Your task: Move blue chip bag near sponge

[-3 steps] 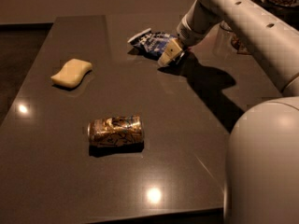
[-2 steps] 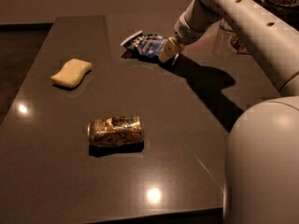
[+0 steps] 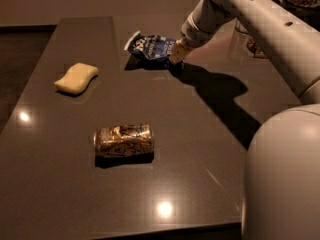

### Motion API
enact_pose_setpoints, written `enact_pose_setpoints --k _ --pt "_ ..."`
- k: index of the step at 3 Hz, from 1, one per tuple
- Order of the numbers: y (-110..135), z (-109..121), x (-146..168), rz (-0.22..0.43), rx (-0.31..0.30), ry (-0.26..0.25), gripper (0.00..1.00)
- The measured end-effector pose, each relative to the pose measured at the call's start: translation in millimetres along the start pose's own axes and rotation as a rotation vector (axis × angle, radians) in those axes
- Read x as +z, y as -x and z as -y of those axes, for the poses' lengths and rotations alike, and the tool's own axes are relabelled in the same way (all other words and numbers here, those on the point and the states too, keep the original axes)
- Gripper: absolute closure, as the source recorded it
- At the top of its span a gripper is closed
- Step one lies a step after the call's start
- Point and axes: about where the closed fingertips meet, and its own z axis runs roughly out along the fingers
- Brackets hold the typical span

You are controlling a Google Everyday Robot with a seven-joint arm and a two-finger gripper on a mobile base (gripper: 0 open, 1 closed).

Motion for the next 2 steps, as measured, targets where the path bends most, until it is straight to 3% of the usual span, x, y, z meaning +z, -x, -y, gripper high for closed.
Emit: enact_pose_setpoints --k 1,2 --pt "7.0 -24.6 -3.8 0.016 -0.054 0.037 1.0" --pt "18.4 -63.9 -9.2 0.052 -0.128 0.098 1.0"
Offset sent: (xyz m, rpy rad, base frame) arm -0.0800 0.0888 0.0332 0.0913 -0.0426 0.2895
